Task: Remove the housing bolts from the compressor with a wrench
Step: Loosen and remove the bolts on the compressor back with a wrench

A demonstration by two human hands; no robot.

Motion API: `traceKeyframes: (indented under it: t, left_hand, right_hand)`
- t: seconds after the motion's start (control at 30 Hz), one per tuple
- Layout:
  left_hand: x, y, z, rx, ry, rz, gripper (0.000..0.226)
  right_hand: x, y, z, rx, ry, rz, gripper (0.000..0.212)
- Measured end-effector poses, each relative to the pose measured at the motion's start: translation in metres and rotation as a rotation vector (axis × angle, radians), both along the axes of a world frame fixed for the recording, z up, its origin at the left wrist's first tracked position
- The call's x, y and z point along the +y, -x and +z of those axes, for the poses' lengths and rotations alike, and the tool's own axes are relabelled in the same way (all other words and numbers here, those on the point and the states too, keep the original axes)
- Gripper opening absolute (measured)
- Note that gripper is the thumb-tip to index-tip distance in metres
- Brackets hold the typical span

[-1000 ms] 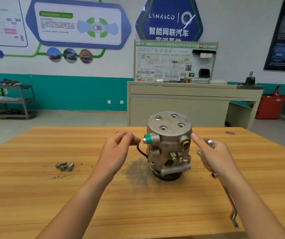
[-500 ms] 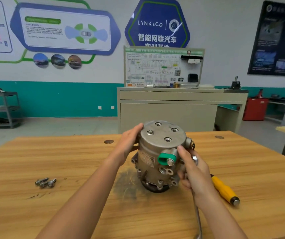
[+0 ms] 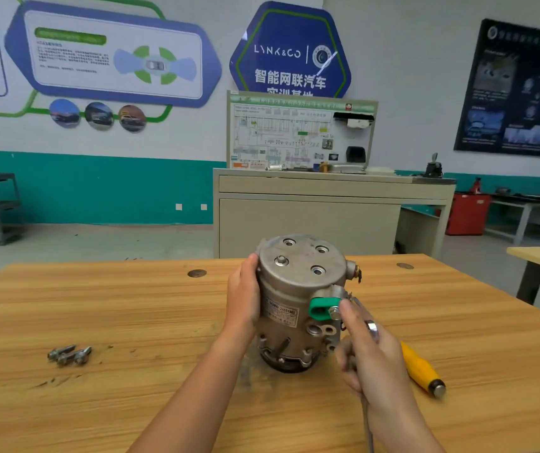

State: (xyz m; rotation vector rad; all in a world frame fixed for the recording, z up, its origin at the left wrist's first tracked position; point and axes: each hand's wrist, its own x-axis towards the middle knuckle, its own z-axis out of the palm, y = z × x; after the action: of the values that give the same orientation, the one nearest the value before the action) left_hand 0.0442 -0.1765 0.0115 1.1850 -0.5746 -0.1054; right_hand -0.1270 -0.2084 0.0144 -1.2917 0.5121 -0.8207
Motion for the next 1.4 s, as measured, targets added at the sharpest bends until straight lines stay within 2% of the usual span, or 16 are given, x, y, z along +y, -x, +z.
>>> traceKeyframes:
  t: [0.07,0.2,0.47,0.57,0.67,0.77,0.87,0.97,1.1,1.27,1.4]
  left_hand:
    - [-0.001,0.006,0.000,0.021,0.037,0.040,0.038]
    - [0.000,0.017,-0.003,0.107,0.085,0.083,0.033]
    - [0.007,0.034,-0.003,0.204,0.136,0.173,0.028]
    - [0.015,0.040,-0.001,0.182,0.165,0.189,0.028]
    - [0.032,0.035,0.003,0.143,0.191,0.223,0.020]
    - [0.056,0.031,0.002,0.126,0.183,0.293,0.021]
    - [0.071,0.032,-0.001,0.139,0.176,0.345,0.034]
    - [0.073,0.039,-0.001,0.155,0.183,0.369,0.031]
    - [0.064,0.048,0.000,0.098,0.162,0.359,0.017]
    - [0.053,0.040,-0.003,0.139,0.151,0.328,0.030]
    - [0.044,0.042,-0.005,0.141,0.153,0.321,0.035]
  right_hand:
    - [0.003,-0.007,0.004,0.013,0.046,-0.014,0.060]
    - [-0.004,-0.014,0.008,0.070,0.096,-0.090,0.028]
    - [-0.010,-0.016,0.019,0.029,-0.036,0.018,0.030]
    - [-0.011,-0.015,0.015,0.039,-0.070,0.076,0.033]
    - [-0.006,-0.020,0.013,0.076,-0.038,0.164,0.032]
    - [0.006,-0.028,0.014,0.102,0.056,0.203,0.033]
    - [0.016,-0.032,0.018,0.137,0.145,0.180,0.033]
    - [0.020,-0.034,0.019,0.178,0.202,0.129,0.036]
    - [0.013,-0.035,0.019,0.146,0.135,0.095,0.033]
    - [0.006,-0.037,0.013,0.110,0.190,0.045,0.036]
    - [-0.001,-0.036,0.020,0.100,0.152,0.019,0.034]
